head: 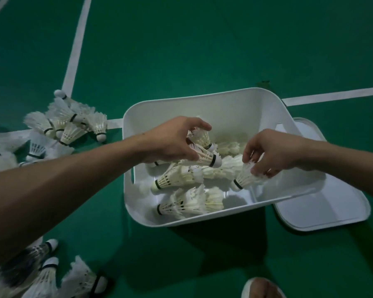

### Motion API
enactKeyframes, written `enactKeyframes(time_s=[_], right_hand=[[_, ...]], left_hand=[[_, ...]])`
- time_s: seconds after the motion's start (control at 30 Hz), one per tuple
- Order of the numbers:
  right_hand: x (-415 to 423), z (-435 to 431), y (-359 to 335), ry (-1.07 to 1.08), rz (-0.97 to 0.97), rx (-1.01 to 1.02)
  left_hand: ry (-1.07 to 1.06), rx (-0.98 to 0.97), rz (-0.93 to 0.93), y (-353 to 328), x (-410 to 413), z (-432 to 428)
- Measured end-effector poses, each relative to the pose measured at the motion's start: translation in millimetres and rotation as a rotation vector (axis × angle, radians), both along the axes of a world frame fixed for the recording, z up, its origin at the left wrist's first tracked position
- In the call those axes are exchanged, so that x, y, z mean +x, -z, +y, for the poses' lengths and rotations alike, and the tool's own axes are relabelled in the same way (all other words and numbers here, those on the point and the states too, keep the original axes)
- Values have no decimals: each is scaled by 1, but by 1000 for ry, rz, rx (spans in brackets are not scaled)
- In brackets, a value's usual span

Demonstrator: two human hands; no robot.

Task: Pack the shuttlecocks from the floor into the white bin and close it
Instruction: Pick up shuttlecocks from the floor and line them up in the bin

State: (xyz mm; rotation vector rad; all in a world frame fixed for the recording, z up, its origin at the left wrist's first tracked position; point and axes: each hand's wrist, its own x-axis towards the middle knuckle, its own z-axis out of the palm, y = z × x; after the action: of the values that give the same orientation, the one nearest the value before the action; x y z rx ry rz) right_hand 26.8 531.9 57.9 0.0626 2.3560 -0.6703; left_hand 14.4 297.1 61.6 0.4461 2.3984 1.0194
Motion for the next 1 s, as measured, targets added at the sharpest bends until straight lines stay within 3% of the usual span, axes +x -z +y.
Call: enactKeyframes(time_s=[0.27,0.5,0.8,1.0], right_hand=[[10,-16,35,-3,-126,-62],[15,-24,53,127,-265,-159],[10,-33,70,314,-300,-183],[12,-38,74,263,-292,-110]], left_hand=[[52,-83,-1,13,-4,9],[36,-90,-31,18,-9,0],[59,-103,-28,26,-12,-8],[66,-78,-46,22,-9,-4]])
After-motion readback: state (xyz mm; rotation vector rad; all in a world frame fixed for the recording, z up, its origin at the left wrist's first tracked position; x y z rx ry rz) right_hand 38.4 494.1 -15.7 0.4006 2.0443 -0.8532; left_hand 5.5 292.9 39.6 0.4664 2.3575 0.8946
